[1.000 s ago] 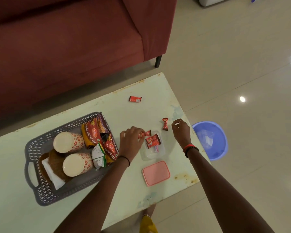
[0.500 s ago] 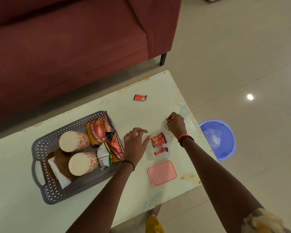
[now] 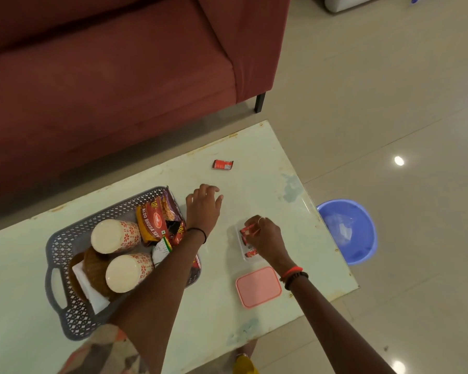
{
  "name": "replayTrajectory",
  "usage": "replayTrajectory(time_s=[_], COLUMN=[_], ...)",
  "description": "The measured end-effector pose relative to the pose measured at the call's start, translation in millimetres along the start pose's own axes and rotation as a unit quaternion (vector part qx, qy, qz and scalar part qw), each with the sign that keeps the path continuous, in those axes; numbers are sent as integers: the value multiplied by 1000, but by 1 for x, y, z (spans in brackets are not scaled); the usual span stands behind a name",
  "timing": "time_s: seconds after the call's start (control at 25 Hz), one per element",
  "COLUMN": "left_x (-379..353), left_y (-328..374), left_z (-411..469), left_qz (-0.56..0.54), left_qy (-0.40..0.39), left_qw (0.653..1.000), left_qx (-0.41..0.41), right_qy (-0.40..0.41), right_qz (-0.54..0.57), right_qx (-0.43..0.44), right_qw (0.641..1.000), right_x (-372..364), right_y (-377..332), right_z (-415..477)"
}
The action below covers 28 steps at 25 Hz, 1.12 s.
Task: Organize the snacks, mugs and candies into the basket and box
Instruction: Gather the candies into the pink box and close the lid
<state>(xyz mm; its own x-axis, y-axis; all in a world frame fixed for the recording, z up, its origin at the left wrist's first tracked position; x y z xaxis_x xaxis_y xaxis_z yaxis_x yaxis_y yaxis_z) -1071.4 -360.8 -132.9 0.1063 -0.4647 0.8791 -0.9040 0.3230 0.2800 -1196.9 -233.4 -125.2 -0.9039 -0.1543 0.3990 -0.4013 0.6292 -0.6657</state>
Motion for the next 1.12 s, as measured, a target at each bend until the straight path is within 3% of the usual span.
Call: replayTrajectory(time_s=[0.24,0.64,0.96,1.12], left_x=[-2,-6,-2,6], left_y=[0,17,16,14], left_z=[40,104,109,92], left_qz=[108,179,167,87], left_qy=[0,-8,8,-3], left_qw=[994,981,984,995], left_qx=[-31,-73,-59,-42], right_qy=[11,0,6,8], right_qz=[29,3,21,31], right_qx=[-12,9,1,-11], right_qw=[999,1000,1000,999], right_x=[-1,8,10,10], right_y=[7,4,8,5], right_z=[4,20,22,18])
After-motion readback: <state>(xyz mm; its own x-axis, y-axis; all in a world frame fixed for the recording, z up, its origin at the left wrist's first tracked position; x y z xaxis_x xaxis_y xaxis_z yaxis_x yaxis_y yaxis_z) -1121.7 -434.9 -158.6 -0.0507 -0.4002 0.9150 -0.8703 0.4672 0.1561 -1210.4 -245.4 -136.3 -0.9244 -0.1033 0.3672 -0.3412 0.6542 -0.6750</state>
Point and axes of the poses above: each hand's wrist, its own z-axis towards the middle knuckle, its own x-axis out of the back of the hand, y = z × x, the point moved 5 cm from there along z, towards the middle knuckle, and after that the axes turned 12 degrees about -y, right-handed, at the moved point
